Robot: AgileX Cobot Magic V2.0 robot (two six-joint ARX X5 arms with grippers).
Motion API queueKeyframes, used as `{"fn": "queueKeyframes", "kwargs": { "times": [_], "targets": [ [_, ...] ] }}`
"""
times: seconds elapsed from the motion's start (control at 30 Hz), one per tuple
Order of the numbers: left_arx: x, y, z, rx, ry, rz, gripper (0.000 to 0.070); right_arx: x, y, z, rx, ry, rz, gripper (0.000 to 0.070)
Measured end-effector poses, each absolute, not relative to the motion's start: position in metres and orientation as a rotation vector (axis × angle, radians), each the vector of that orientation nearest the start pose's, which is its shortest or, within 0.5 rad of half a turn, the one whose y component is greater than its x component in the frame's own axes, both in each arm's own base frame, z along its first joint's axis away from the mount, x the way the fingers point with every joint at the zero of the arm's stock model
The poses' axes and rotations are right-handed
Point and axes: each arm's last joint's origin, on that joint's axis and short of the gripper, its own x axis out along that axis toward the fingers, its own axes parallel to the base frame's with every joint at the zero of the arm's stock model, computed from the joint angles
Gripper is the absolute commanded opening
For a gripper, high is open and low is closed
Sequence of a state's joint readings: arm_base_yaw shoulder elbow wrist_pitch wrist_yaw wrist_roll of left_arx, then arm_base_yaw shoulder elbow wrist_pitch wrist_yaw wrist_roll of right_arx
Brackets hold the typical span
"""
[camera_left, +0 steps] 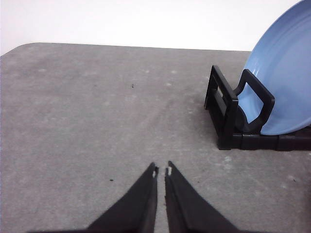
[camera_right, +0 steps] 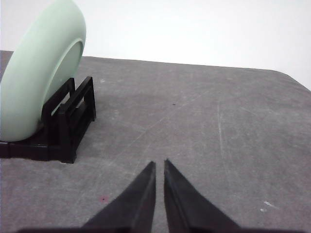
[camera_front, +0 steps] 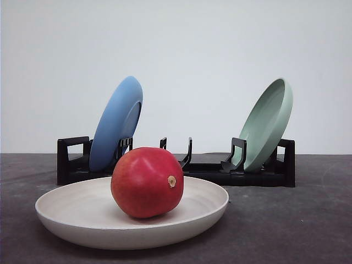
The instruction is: Place pomegranate in white plate
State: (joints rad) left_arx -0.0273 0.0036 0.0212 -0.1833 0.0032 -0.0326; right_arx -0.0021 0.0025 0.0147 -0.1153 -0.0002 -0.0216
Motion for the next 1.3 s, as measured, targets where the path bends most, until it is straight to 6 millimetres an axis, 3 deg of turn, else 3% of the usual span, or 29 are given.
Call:
{"fn": "queueKeyframes", "kwargs": {
  "times": [1.3],
  "targets": [
    [0.0952, -0.0027, 0.1528, -0.024, 0.166, -0.028, 0.0005, 0.0964, -0.0002, 0.1572, -0.021, 0.103, -0.001, 0.0026]
  ]
}}
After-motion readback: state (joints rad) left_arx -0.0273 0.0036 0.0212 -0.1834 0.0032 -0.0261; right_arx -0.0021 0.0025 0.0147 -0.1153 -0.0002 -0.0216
